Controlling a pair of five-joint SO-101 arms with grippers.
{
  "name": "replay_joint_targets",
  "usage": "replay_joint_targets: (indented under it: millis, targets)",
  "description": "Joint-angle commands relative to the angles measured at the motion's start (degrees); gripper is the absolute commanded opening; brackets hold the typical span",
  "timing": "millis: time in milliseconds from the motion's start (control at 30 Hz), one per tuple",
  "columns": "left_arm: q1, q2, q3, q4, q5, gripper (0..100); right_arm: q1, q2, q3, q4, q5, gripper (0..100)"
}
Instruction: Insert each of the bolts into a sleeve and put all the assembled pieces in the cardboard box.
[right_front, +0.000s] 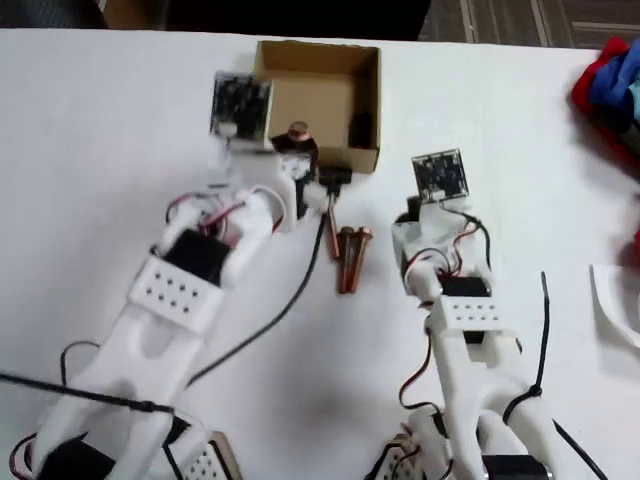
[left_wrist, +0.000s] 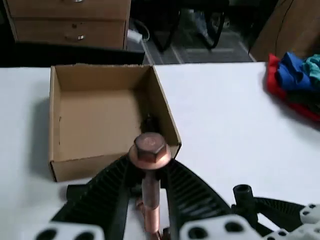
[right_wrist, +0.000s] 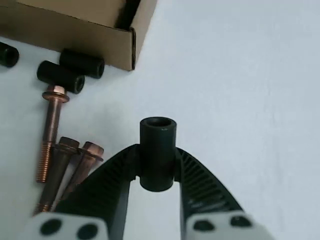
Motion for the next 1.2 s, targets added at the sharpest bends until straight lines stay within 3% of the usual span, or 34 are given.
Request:
replay_joint_targets:
  millis: [0, 100, 433, 533, 700, 800, 967, 1167]
  targets:
    - [-0.4, -3.2, 7.8, -19.9, -4.3, 2, -3.0, -2.2, 0.0, -1.5, -2.1, 2.2]
    - [-0.4, -3.2, 10.4, -26.1, -6.9, 2, -4.6, -2.2, 0.3, -1.1, -2.1, 2.2]
    - [-5.7, -3.3, 6.3, -26.5, -7.9, 2, -3.3, -2.2, 2.5, -3.5, -2.5, 2.2]
    - [-4.5, -3.1, 3.5, -26.5, -7.9, 2, -3.3, -2.4, 6.8, -14.7, -4.7, 2.2]
    - [-1.0, -3.1, 2.6, -26.5, -7.9, 2, -3.3, -2.2, 20.5, -49.8, -18.4, 2.2]
    - [1.8, -3.1, 2.5, -26.4, -7.8, 2, -4.4, -2.1, 25.8, -64.5, -19.6, 2.2]
    - [6.2, -3.1, -2.2, -22.0, -7.7, 2, -7.5, -1.8, 26.8, -67.6, -19.9, 2.2]
    - [7.0, -2.8, -11.6, -12.5, -1.7, 2, -8.0, 7.7, 22.4, -68.5, -19.7, 2.3]
